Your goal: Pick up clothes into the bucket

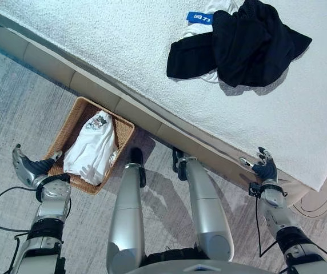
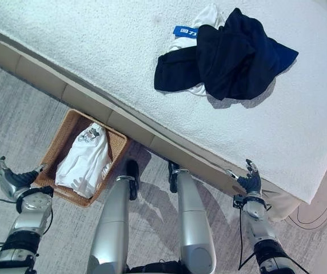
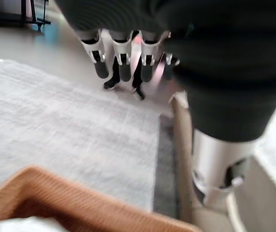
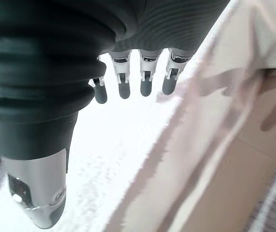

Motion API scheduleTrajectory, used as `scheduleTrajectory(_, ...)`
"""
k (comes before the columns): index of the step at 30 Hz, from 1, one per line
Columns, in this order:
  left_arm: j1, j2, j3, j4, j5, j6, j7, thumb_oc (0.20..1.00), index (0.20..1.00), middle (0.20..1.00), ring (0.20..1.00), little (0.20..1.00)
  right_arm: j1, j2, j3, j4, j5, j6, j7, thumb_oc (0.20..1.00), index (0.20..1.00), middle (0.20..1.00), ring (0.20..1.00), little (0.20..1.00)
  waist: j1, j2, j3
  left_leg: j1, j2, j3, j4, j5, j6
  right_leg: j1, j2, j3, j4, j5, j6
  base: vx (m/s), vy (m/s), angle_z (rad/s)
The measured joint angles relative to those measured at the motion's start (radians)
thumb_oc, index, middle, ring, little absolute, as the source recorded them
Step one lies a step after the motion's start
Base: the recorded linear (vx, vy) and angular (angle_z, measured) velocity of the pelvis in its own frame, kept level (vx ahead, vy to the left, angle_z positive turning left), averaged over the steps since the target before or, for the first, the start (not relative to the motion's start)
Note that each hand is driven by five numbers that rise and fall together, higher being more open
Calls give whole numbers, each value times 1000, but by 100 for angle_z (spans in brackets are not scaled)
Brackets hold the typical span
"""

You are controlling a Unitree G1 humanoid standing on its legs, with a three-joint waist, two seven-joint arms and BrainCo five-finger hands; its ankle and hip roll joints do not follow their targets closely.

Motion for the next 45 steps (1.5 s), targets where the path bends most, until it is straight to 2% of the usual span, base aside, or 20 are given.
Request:
scheduleTrajectory(2, 23, -39, 5, -107, -2, -26, 2, 1000, 1000, 1000, 1000, 1000, 12, -4, -18, -102, -78, -2, -64, 1000, 1000, 1000, 1000, 1000, 9, 1, 0, 11, -10, 3, -34, 16, 5, 0, -12, 0, -8, 12, 2, -3, -31, 9)
scheduleTrajectory(3, 28, -72, 7, -152, -39, -68, -7, 1000, 1000, 1000, 1000, 1000, 18, -9, -31, -159, -130, -4, -105, 1000, 1000, 1000, 1000, 1000, 9, 2, 0, 20, -16, 3, -61, 31, 3, 4, -17, 0, -23, 14, 4, -5, -39, 11)
scheduleTrajectory(5, 25, -121, -26, -153, -153, -148, -75, 1000, 1000, 1000, 1000, 1000, -44, -25, -36, -203, -223, -5, -169, 1000, 1000, 1000, 1000, 1000, 14, 4, 1, 51, -17, 0, -102, 54, -2, 31, -18, -6, -50, 28, 3, -7, -55, 8)
scheduleTrajectory(9, 37, -130, -156, -123, -256, -213, -215, 1000, 1000, 1000, 1000, 1000, -147, -44, -55, -176, -294, 3, -242, 1000, 1000, 1000, 1000, 1000, 40, 21, 0, 112, -24, -11, -202, 97, -12, 78, -26, -23, -110, 45, -1, -7, -67, 12)
scheduleTrajectory(12, 41, -129, -255, -58, -272, -221, -307, 1000, 1000, 1000, 1000, 1000, -236, -61, -59, -123, -298, 19, -263, 1000, 1000, 1000, 1000, 1000, 61, 44, 0, 154, -29, -22, -267, 126, -19, 112, -30, -34, -145, 53, -1, 1, -66, 13)
scheduleTrajectory(13, 46, -104, -329, -23, -267, -220, -349, 1000, 1000, 1000, 1000, 1000, -286, -74, -57, -65, -299, 27, -268, 1000, 1000, 1000, 1000, 1000, 60, 52, -1, 178, -31, -25, -299, 143, -23, 130, -31, -36, -168, 60, -1, -1, -59, 9)
scheduleTrajectory(16, 69, -106, -404, 58, -239, -221, -442, 1000, 1000, 1000, 1000, 1000, -442, -162, -3, 109, -294, 47, -272, 1000, 1000, 1000, 1000, 1000, 90, 91, -1, 253, -31, -26, -403, 191, -32, 185, -30, -40, -223, 83, 1, 3, -77, 2)
scheduleTrajectory(18, 93, -115, -403, 80, -235, -221, -472, 1000, 1000, 1000, 1000, 1000, -507, -211, 4, 136, -292, 58, -269, 1000, 1000, 1000, 1000, 1000, 112, 116, -1, 282, -29, -29, -443, 208, -30, 206, -31, -48, -243, 87, -1, 7, -123, 5)
scheduleTrajectory(21, 96, -124, -402, 179, -223, -215, -488, 1000, 1000, 1000, 1000, 1000, -610, -261, 63, 247, -292, 75, -264, 1000, 1000, 1000, 1000, 1000, 116, 130, -1, 342, -29, -41, -526, 247, -38, 244, -32, -59, -267, 92, -2, -1, -68, 11)
scheduleTrajectory(22, 98, -128, -405, 195, -198, -218, -495, 1000, 1000, 1000, 1000, 1000, -632, -282, 74, 291, -292, 76, -261, 1000, 1000, 1000, 1000, 1000, 137, 141, -2, 366, -27, -52, -563, 268, -43, 258, -33, -70, -278, 92, -2, 11, -75, 18)
scheduleTrajectory(24, 96, -145, -410, 219, -192, -217, -495, 1000, 1000, 1000, 1000, 1000, -711, -322, 117, 428, -281, 96, -240, 1000, 1000, 1000, 1000, 1000, 142, 162, -4, 401, -27, -71, -625, 301, -53, 274, -37, -84, -282, 89, -2, 23, -75, 25)
scheduleTrajectory(28, 94, -149, -438, 231, -191, -215, -500, 1000, 1000, 1000, 1000, 1000, -823, -360, 191, 561, -268, 118, -191, 1000, 1000, 1000, 1000, 1000, 162, 177, -6, 401, -30, -79, -646, 315, -57, 251, -45, -91, -247, 73, -12, 5, -75, 11)
scheduleTrajectory(31, 93, -159, -440, 206, -197, -216, -503, 1000, 1000, 1000, 1000, 1000, -927, -388, 271, 695, -268, 150, -109, 1000, 1000, 1000, 1000, 1000, 166, 184, -8, 370, -45, -89, -644, 323, -65, 196, -67, -94, -187, 44, -19, -8, -48, 17)
scheduleTrajectory(32, 93, -161, -440, 197, -198, -216, -504, 1000, 1000, 1000, 1000, 1000, -936, -400, 282, 710, -271, 156, -91, 937, 937, 937, 937, 937, 172, 188, -8, 363, -46, -91, -643, 325, -63, 185, -70, -94, -179, 41, -19, -15, -79, 15)
scheduleTrajectory(33, 91, -164, -441, 193, -200, -215, -508, 1000, 1000, 1000, 1000, 1000, -952, -430, 349, 744, -290, 170, -51, 642, 642, 642, 642, 642, 183, 196, -9, 349, -48, -96, -641, 328, -64, 167, -72, -95, -162, 36, -24, -8, -62, 10)
scheduleTrajectory(34, 90, -168, -441, 192, -202, -215, -513, 1000, 1000, 1000, 1000, 1000, -963, -447, 415, 761, -309, 175, -26, 501, 501, 501, 501, 501, 186, 201, -7, 347, -48, -97, -640, 328, -64, 165, -73, -97, -157, 33, -24, -3, -68, 13)
scheduleTrajectory(35, 92, -175, -442, 190, -205, -215, -532, 1000, 1000, 1000, 1000, 1000, -963, -476, 479, 764, -366, 181, 31, 200, 200, 200, 200, 200, 189, 212, -9, 344, -48, -106, -639, 329, -65, 162, -76, -105, -148, 29, -27, -5, -57, 11)
scheduleTrajectory(37, 93, -181, -441, 188, -206, -215, -562, 1000, 1000, 1000, 1000, 1000, -980, -495, 509, 782, -429, 188, 110, 200, 200, 200, 200, 200, 189, 216, -10, 348, -48, -116, -639, 332, -70, 162, -81, -113, -133, 21, -32, 2, -55, 15)
scheduleTrajectory(39, 87, -203, -445, 188, -206, -211, -584, 1000, 1000, 1000, 1000, 1000, -1010, -499, 461, 804, -429, 196, 142, 200, 200, 200, 200, 200, 187, 225, -16, 349, -47, -125, -638, 334, -71, 167, -82, -123, -133, 20, -33, 2, -7, 13)
scheduleTrajectory(45, 48, -219, -482, 181, -219, -201, -595, 1000, 1000, 1000, 1000, 1000, -1043, -500, 451, 799, -420, 200, 145, 200, 200, 200, 200, 200, 180, 226, -17, 347, -47, -129, -637, 334, -70, 168, -81, -127, -137, 17, -33, -2, 0, 1)
